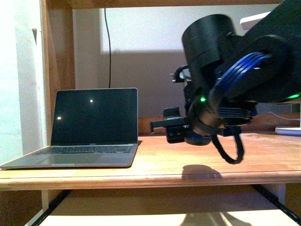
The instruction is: Place mouse
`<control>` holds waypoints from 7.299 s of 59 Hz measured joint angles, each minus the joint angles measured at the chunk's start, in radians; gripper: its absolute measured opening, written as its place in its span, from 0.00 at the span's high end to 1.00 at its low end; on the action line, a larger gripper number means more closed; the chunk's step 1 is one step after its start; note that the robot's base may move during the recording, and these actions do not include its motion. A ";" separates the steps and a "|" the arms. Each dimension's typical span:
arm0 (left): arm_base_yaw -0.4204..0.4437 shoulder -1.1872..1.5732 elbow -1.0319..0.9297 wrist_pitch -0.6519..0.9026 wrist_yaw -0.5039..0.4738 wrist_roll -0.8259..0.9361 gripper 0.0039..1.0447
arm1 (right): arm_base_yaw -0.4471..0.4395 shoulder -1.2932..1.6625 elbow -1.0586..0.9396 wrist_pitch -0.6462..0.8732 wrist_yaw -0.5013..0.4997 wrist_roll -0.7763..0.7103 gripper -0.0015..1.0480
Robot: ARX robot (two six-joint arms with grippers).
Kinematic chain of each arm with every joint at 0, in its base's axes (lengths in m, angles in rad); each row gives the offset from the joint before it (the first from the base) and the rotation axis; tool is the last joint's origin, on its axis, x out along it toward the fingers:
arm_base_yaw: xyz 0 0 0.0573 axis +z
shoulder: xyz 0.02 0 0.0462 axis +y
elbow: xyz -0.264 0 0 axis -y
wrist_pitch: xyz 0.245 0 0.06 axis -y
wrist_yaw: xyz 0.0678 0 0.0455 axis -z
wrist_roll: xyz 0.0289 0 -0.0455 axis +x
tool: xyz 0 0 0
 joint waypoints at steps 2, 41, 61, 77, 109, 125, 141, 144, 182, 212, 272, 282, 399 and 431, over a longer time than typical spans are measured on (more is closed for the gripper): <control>0.000 0.000 0.000 0.000 0.000 0.000 0.07 | 0.008 0.043 0.052 -0.007 0.014 -0.009 0.45; 0.000 0.000 0.000 0.000 0.000 0.000 0.07 | 0.039 0.473 0.602 -0.185 0.141 -0.184 0.45; 0.000 0.000 0.000 0.000 0.000 0.000 0.07 | 0.022 0.531 0.657 -0.239 0.181 -0.246 0.45; 0.000 0.000 0.000 0.000 0.000 0.000 0.07 | 0.019 0.535 0.674 -0.248 0.152 -0.222 0.16; 0.000 0.000 0.000 0.000 0.000 0.000 0.07 | -0.139 -0.064 -0.046 0.189 -0.281 -0.055 0.07; 0.000 0.000 0.000 0.000 0.000 0.000 0.07 | -0.298 -0.423 -0.633 0.334 -0.621 -0.025 0.07; 0.000 0.000 0.000 0.000 0.000 0.000 0.07 | -0.457 -0.692 -1.008 0.312 -0.794 -0.029 0.07; 0.000 0.000 0.000 0.000 0.000 0.000 0.07 | -0.473 -0.718 -1.035 0.301 -0.814 -0.029 0.07; 0.000 0.000 0.000 0.000 0.000 0.000 0.07 | -0.513 -0.844 -1.254 0.225 -1.049 -0.180 0.07; 0.000 0.000 0.000 0.000 0.000 0.000 0.07 | -0.245 -0.394 -1.177 0.617 -0.783 -0.115 0.07; 0.000 0.000 0.000 0.000 0.000 0.000 0.07 | 0.004 0.183 -0.446 0.580 -0.476 -0.105 0.07; 0.000 0.000 0.000 0.000 0.000 0.000 0.07 | 0.021 0.261 -0.338 0.560 -0.447 -0.104 0.07; 0.000 0.000 0.000 0.000 0.000 0.000 0.07 | -0.517 -1.735 -1.405 -0.083 -0.447 -0.011 0.68; 0.000 0.000 0.000 0.000 0.000 0.000 0.07 | -0.607 -1.799 -1.462 -0.081 -0.497 -0.028 0.97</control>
